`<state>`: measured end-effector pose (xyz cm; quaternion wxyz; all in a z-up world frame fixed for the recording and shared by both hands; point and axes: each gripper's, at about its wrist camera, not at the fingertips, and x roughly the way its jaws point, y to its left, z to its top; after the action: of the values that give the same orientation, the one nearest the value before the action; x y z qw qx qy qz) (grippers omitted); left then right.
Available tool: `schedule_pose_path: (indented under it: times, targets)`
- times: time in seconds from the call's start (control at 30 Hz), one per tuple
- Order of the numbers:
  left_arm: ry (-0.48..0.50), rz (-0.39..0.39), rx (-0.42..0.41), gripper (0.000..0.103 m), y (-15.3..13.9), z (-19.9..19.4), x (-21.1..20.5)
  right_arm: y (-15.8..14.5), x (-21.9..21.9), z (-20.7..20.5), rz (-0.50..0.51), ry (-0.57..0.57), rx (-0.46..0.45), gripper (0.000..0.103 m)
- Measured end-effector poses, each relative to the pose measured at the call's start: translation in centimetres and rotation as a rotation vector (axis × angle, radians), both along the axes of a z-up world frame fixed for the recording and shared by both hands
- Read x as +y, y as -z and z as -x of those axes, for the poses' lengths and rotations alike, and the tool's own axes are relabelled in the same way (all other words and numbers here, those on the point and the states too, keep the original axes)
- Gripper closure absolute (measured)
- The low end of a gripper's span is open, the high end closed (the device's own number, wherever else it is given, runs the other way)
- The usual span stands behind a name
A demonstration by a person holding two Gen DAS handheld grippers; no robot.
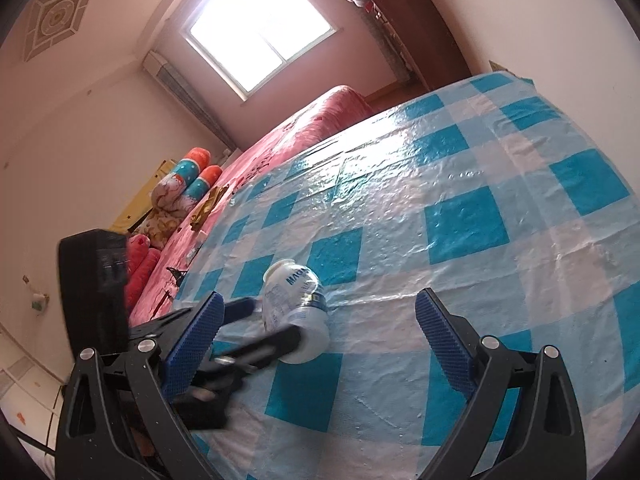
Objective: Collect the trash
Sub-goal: 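Grasp the blue Vinda tissue pack with the left tool and lift it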
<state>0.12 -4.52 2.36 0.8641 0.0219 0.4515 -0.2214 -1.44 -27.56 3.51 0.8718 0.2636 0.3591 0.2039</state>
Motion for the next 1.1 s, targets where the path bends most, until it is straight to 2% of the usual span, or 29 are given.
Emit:
schedule_pose_path:
  times: [0.23, 0.4, 0.63, 0.9, 1.1]
  targets:
    - [-0.354, 0.038, -0.006, 0.014, -1.6, 3.0, 8.9, 0.7, 1.5, -1.3, -0.028, -0.066, 0.043, 0.008]
    - [-0.543, 0.078, 0.048, 0.014, -1.2, 4.2, 12.8, 0.8, 3.3, -2.1, 0.054, -0.096, 0.068, 0.008]
    - [-0.591, 0.122, 0.118, 0.014, 0.4, 2.9, 12.6, 0.3, 6.3, -2.7, 0.169, -0.14, 0.038, 0.008]
    - [-0.596, 0.05, 0.089, 0.014, 0.6, 1.7, 11.1, 0.3, 8.3, -3.2, 0.247, -0.168, 0.02, 0.008]
    - [-0.55, -0.078, 0.064, 0.015, 0.9, -0.1, 9.2, 0.5, 8.0, -3.8, 0.257, -0.168, 0.031, 0.008]
